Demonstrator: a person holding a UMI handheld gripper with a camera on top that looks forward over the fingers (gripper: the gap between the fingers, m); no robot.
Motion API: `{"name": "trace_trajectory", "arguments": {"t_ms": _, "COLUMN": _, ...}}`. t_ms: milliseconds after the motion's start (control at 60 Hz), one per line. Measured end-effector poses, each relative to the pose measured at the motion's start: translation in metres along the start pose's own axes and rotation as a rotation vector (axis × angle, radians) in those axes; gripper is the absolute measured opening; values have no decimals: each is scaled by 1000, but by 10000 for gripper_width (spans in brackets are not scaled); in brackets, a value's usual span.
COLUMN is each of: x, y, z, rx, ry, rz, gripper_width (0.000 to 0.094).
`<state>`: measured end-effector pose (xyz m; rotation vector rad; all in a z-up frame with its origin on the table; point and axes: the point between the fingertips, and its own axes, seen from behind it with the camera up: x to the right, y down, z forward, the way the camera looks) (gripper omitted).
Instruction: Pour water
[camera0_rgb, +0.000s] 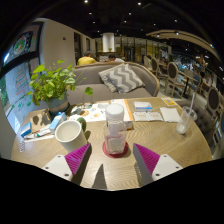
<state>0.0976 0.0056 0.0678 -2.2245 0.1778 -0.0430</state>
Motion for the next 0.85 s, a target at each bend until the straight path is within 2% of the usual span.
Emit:
{"name": "trace_trajectory", "arguments": {"t_ms": 167, "x": -17, "y": 6, "z": -96, "rx": -40, "ry": -22, "rz": -10, "gripper_width": 857}}
{"name": "trace_trajectory", "arguments": {"t_ms": 400, "x": -34, "y": 11, "z": -201, "rx": -22, "ry": -40, "rz": -69, "gripper_width": 852}}
{"name": "trace_trajectory", "arguments": {"t_ms": 600, "x": -36, "y": 18, "z": -240, "rx": -10, "ry": -38, "rz": -85, "gripper_width": 853}}
{"name": "trace_trajectory", "arguments": {"t_ms": 850, "x": -34, "y": 26, "z": -250, "rx": -22, "ry": -28, "rz": -74, "gripper_width": 858}}
